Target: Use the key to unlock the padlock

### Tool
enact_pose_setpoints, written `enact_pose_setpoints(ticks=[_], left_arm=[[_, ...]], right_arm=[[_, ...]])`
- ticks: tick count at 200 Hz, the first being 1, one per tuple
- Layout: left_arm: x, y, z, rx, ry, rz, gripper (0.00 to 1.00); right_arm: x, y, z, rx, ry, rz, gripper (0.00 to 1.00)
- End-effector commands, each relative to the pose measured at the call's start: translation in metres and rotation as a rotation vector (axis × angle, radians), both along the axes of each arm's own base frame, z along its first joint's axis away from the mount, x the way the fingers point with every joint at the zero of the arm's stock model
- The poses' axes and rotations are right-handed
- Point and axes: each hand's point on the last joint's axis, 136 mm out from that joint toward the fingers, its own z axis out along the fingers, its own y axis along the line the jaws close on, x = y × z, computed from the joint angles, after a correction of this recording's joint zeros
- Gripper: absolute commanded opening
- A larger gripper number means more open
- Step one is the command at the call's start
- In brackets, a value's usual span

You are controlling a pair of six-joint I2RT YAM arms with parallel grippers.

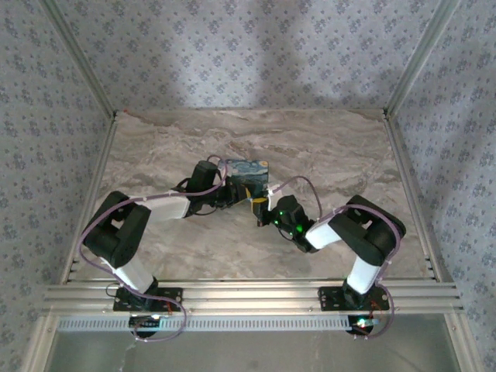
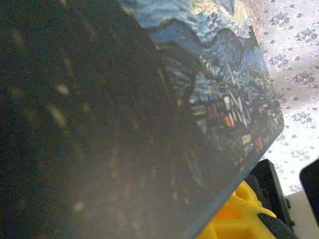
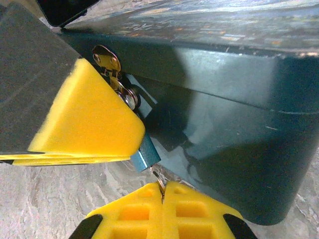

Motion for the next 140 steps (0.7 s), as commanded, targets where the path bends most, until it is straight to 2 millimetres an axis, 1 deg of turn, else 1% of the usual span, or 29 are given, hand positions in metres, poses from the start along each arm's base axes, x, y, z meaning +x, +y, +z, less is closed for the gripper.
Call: enact_pose_setpoints(ticks=[1,14,30,75,85,115,140], left_arm=[[-0.005,-0.016,0.028,-0.077,-0.042,-0.064,0.24],[-0.005,-0.016,0.026,-0.076,-0.039,-0.064,0.24],[-0.005,-0.016,0.023,-0.07,-0.038,-0.061,0.24],[-0.002,-0.016,0.01,-0.053,-0.023,-0.051,0.25],[0.0,-0.016,0.006,-0.05,-0.018,-0.046,0.27],[0.003,-0.017,-0.007,-0.05,-0.001,-0.029,0.28],[0.004,-0.016,-0.01,-0.038,0.0,-0.023,0.33]], right_arm=[[0.012,0.02,0.039,0.091,-0.11,0.038,0.0],[0.013,0.022,0.044,0.099,-0.117,0.046,0.0],[0.013,0.023,0.042,0.095,-0.104,0.051,0.0],[0.009,0.016,0.015,0.06,-0.029,0.028,0.0],[0.009,0.015,0.008,0.052,-0.011,0.024,0.0],[0.01,0.012,-0.011,0.045,0.038,0.008,0.0],[0.011,0.008,-0.02,0.041,0.065,-0.003,0.0]])
